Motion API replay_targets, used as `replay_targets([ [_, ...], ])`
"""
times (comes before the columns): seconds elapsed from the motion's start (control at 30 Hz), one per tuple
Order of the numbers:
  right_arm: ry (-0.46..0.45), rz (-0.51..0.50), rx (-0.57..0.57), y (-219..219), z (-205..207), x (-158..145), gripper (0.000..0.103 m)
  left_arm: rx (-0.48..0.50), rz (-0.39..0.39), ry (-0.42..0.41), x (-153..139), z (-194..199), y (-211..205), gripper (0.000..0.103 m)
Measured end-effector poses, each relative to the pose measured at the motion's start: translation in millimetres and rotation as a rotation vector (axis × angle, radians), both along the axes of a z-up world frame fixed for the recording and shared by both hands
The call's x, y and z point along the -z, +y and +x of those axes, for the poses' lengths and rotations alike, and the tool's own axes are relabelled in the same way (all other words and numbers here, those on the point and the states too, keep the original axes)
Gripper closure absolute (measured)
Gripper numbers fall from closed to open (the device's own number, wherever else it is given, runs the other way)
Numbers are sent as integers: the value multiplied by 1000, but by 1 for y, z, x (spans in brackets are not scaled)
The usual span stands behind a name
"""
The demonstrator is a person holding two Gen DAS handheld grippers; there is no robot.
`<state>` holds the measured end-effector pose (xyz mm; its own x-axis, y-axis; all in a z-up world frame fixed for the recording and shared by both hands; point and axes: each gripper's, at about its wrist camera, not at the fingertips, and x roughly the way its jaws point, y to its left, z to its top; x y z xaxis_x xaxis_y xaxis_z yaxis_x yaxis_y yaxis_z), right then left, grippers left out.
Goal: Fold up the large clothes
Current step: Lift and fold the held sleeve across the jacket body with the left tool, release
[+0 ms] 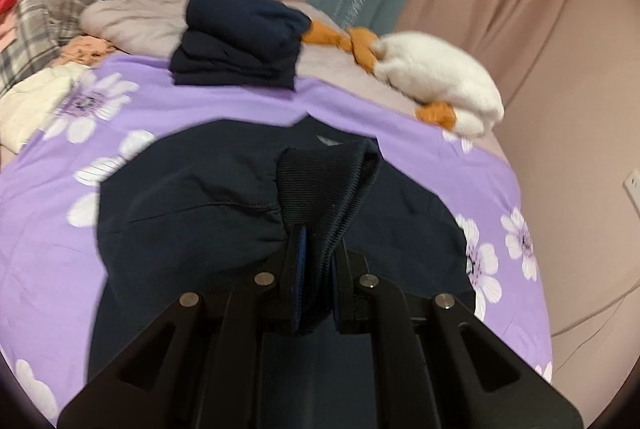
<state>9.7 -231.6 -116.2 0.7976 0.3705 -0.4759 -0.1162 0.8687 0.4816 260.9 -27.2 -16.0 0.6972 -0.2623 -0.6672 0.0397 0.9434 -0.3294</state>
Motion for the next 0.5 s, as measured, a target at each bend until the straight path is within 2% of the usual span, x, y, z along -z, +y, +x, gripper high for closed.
replay_targets([
  [0.13,10,37,59,-24,-9,6,23,41,38,19,20,12,-39,93],
  [0.3,40,28,106,-40,-15,12,23,160,-14,26,34,21,-83,90],
  [0.4,49,25,119,-44,-16,13,23,280,-100,39,34,23,-111,73],
  [0.47,57,30,128,-45,-14,15,23,308,-150,41,30,20,-120,48],
  [0.5,67,36,134,-45,-13,16,23,314,-167,33,27,16,-121,44],
])
